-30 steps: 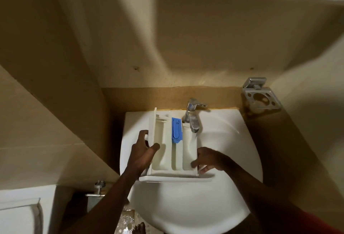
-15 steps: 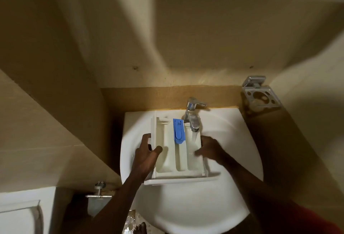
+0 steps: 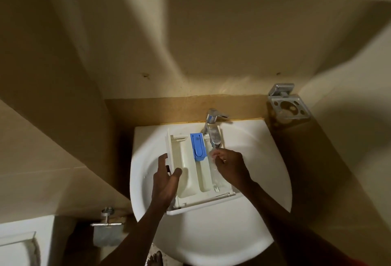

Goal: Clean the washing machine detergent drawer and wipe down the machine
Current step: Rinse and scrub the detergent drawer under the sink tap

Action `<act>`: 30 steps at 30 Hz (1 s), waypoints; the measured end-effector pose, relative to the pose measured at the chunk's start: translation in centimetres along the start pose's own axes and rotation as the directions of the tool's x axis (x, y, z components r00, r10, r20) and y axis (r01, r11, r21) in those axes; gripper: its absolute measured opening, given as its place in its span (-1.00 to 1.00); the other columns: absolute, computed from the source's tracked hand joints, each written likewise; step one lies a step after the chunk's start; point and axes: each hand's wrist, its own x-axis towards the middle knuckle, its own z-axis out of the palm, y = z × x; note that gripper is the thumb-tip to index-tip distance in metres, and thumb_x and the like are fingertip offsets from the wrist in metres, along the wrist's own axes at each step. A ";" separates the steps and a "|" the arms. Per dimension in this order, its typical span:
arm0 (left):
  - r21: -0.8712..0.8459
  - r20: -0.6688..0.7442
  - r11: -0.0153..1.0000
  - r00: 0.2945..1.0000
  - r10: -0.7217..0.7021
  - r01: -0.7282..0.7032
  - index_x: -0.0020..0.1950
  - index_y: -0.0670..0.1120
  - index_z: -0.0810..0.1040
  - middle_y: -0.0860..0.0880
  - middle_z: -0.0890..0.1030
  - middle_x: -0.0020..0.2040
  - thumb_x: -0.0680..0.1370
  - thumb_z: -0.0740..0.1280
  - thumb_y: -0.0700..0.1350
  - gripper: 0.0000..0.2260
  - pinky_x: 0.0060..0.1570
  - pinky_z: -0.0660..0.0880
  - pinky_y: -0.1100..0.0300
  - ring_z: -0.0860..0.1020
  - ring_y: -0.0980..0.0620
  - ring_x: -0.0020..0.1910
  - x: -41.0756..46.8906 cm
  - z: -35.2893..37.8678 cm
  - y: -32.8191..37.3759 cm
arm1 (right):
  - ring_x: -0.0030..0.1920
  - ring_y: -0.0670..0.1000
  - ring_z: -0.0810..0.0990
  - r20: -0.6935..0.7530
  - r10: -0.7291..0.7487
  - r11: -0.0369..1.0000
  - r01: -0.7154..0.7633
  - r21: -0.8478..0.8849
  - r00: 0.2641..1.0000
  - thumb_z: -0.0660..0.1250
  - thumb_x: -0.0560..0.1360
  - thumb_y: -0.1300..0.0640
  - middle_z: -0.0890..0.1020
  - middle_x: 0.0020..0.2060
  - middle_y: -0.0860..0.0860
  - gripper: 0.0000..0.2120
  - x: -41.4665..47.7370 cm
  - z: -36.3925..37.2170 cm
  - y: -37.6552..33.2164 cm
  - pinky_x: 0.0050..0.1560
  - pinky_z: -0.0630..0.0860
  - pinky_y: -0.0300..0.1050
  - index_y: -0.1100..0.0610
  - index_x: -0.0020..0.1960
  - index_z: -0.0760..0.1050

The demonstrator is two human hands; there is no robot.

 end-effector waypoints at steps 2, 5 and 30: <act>0.009 -0.010 0.999 0.999 0.032 -0.032 0.38 0.05 0.29 0.20 0.56 -0.08 0.55 0.33 -0.21 -0.55 -0.07 0.57 0.08 0.61 0.01 -0.04 -0.3 0.2 0.0 | -0.10 0.07 0.65 0.246 0.093 0.994 -0.075 -0.082 0.965 0.19 0.47 0.34 0.68 -0.09 0.09 -0.77 -0.4 0.0 -0.7 -0.08 0.50 -0.24 0.25 -0.01 0.60; 0.040 -0.032 0.997 0.997 0.074 -0.072 0.41 0.03 0.28 0.21 0.54 -0.08 0.54 0.34 -0.22 -0.51 -0.05 0.57 0.08 0.59 0.08 -0.08 -0.6 0.4 -0.1 | 0.00 0.10 0.57 0.462 0.232 0.969 -0.161 -0.188 0.856 0.13 0.49 0.27 0.59 -0.02 0.12 -0.76 -2.9 0.8 -1.4 -0.06 0.44 -0.15 0.22 0.13 0.44; -0.252 0.156 0.965 0.987 -0.039 0.078 0.49 0.12 0.18 0.12 0.56 0.10 0.60 0.29 -0.14 -0.49 0.18 0.55 -0.18 0.59 0.00 0.09 -0.5 2.2 -1.5 | 0.22 0.08 0.51 0.340 0.318 0.948 -0.289 -0.133 0.885 0.19 0.48 0.32 0.52 0.22 0.03 -0.56 -1.7 -2.5 -2.1 0.04 0.43 -0.27 0.14 0.35 0.38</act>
